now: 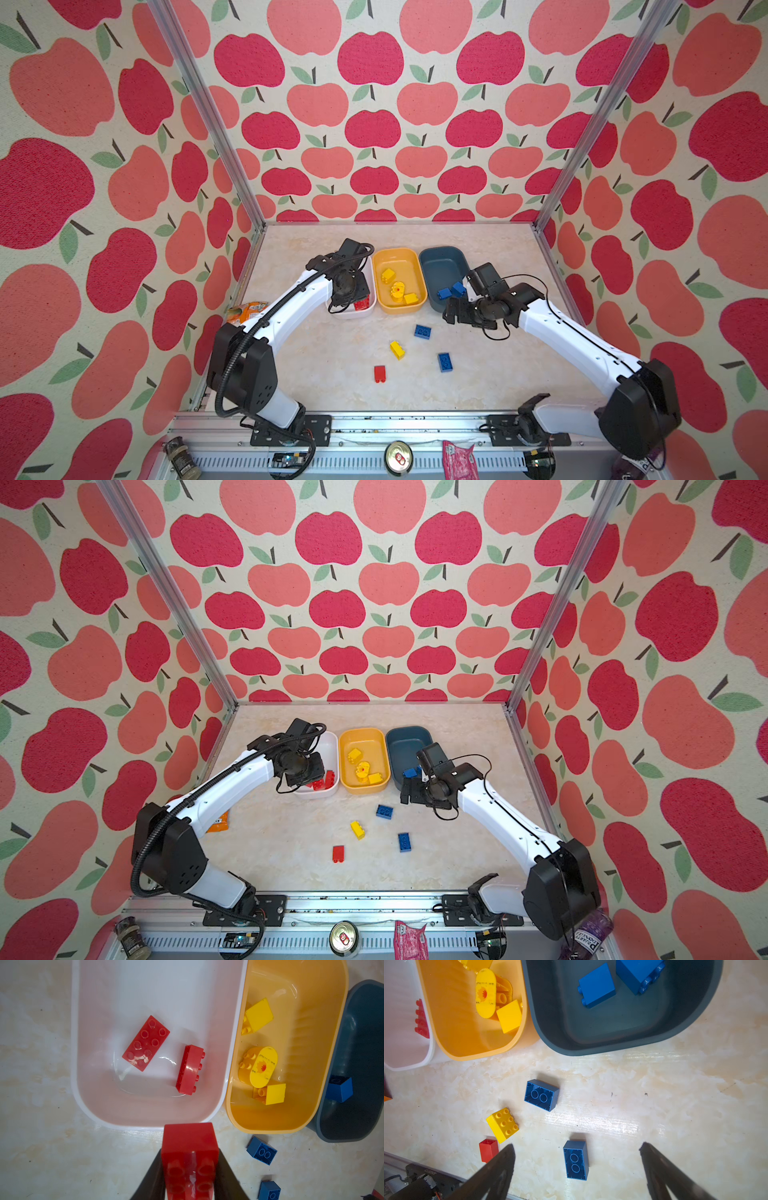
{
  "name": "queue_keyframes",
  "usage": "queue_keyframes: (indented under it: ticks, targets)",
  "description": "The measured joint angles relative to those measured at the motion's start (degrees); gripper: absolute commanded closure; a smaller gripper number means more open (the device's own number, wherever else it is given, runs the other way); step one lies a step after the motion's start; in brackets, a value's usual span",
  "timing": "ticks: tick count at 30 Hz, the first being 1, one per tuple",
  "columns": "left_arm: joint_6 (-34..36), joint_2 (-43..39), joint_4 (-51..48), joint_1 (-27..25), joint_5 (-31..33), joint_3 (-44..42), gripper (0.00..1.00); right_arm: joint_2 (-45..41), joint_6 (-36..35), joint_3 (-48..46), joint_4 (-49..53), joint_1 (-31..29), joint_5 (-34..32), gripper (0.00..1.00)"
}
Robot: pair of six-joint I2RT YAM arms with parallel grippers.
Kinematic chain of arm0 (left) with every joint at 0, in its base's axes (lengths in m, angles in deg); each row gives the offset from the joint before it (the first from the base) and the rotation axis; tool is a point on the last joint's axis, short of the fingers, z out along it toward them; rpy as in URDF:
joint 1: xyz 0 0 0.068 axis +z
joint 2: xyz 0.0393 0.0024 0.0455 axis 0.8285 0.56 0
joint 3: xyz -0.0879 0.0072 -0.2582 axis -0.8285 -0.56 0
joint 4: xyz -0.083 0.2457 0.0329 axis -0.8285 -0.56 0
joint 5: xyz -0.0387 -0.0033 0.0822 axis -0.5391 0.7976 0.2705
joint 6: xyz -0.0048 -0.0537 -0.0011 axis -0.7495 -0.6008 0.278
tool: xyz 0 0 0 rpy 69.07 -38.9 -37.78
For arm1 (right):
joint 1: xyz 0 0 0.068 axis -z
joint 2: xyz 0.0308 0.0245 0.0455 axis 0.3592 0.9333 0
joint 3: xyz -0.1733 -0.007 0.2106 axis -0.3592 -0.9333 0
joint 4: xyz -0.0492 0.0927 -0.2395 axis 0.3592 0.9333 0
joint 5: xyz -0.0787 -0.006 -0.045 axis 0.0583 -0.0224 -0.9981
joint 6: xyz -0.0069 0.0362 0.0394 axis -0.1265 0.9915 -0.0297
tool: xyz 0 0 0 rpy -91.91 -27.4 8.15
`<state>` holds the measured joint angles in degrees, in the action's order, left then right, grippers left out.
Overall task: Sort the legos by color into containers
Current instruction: 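Carry the red brick into the white tray and open the left gripper, then grasp the nearest blue 2x2 brick with the right gripper while the left withdraws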
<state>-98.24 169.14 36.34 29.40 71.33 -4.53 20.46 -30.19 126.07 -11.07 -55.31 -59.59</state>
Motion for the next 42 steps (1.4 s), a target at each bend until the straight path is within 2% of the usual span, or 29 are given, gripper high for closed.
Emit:
queue_keyframes:
  ticks: [13,22,26,32,42]
  targets:
    - [11.74,19.26,0.68,6.62,-0.50,16.48,0.84,-2.27,3.15,-0.42,-0.39,-2.95,-1.22,0.02]
    - [15.12,29.44,0.74,9.46,-1.18,25.66,0.82,-2.71,4.00,-0.42,-0.42,-3.23,-1.62,0.02]
    - [15.74,32.54,0.68,9.86,-1.62,27.80,0.73,-2.58,4.00,-0.42,-0.42,-3.23,-1.75,0.02]
    - [16.63,33.83,0.52,9.86,-2.03,28.06,0.52,-1.44,4.00,-0.35,-0.42,-3.23,-1.73,0.01]
    - [16.63,33.68,0.63,9.92,-2.56,27.98,0.39,-0.44,3.98,-0.35,-0.44,-3.43,-1.73,0.01]
